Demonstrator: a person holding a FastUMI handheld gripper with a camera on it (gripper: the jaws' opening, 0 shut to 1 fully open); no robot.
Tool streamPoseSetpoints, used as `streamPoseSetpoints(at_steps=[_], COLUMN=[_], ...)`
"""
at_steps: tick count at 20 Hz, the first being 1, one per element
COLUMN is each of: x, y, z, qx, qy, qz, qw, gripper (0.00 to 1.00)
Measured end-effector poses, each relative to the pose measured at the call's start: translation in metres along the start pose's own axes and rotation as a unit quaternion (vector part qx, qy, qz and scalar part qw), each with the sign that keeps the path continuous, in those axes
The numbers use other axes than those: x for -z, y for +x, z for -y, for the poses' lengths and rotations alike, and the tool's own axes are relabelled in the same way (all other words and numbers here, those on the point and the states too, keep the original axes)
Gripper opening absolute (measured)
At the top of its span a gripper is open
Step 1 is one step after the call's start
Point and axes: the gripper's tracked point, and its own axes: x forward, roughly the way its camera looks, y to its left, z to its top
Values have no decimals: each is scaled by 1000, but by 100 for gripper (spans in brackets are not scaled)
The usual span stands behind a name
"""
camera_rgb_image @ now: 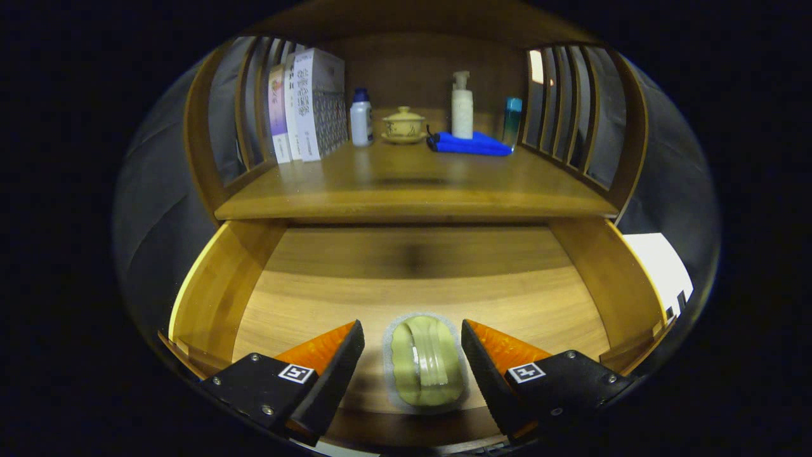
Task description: Pull open the drawer, take out the items inside it, and place them on the countertop above the cabinet.
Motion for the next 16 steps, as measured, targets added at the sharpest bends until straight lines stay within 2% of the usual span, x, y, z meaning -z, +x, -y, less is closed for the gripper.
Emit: streamPoseSetpoints(at_steps=[2, 6, 8, 9, 10, 11, 13, 16], x=[5, 18, 19, 17, 16, 12, 6, -3], y=[6, 9, 13, 11, 12, 11, 8, 0], z=[0, -5, 4, 3, 1, 4, -1, 3], qx=[3, 1, 14, 12, 13, 21, 6, 9], qy=[-2, 5, -12, -19, -20, -19, -16, -12], qz=[-17, -37, -34, -28, -24, -14, -3, 19], qw=[1000, 999, 999, 999, 999, 999, 1000, 1000], gripper=[95, 85, 75, 62, 58, 46, 23, 21])
